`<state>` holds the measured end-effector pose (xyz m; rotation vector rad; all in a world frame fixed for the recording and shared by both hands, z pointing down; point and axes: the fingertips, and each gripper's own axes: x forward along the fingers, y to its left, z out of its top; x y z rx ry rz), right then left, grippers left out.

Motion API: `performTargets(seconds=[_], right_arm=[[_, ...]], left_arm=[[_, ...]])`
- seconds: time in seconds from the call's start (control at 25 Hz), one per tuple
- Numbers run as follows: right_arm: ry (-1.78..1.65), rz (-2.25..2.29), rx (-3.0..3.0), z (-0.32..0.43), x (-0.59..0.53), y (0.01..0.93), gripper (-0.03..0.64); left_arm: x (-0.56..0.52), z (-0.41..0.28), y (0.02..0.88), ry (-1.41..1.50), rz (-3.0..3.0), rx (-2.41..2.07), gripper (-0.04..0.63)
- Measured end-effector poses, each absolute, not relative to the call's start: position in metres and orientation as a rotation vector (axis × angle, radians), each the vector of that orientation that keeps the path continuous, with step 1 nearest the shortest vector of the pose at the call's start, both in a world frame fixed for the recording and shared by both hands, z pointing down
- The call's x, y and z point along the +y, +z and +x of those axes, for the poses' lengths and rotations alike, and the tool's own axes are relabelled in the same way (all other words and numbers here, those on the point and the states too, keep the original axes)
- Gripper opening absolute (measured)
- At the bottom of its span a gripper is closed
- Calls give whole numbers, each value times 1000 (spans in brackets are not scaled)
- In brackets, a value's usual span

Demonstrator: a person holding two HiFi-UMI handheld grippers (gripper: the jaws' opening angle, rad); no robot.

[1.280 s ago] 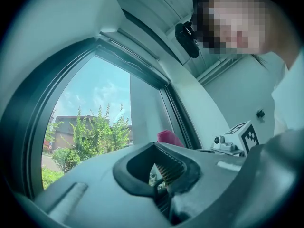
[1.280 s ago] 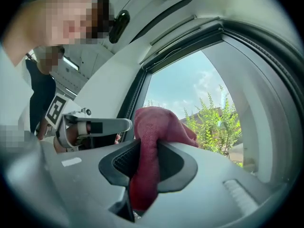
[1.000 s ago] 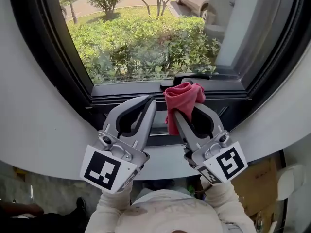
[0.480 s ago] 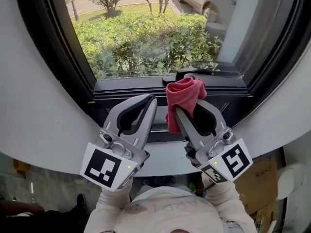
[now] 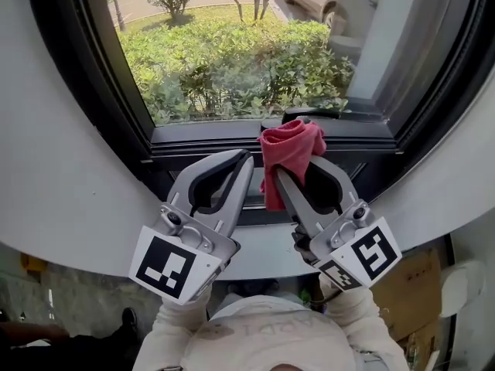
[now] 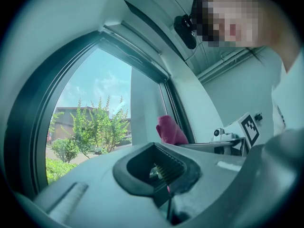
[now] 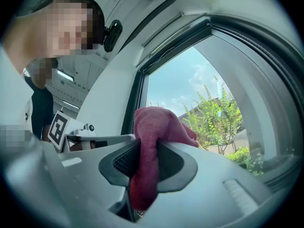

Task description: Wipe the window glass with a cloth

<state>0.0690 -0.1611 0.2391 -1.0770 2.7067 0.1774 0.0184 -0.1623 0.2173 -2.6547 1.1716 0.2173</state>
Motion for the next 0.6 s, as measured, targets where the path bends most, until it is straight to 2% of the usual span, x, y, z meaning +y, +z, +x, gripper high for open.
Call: performTargets(seconds=[0.6], right_arm=[[172, -1055, 2710, 69, -159, 237, 112]], left_arm=[[-162, 24, 218, 228, -2665, 1161, 2]])
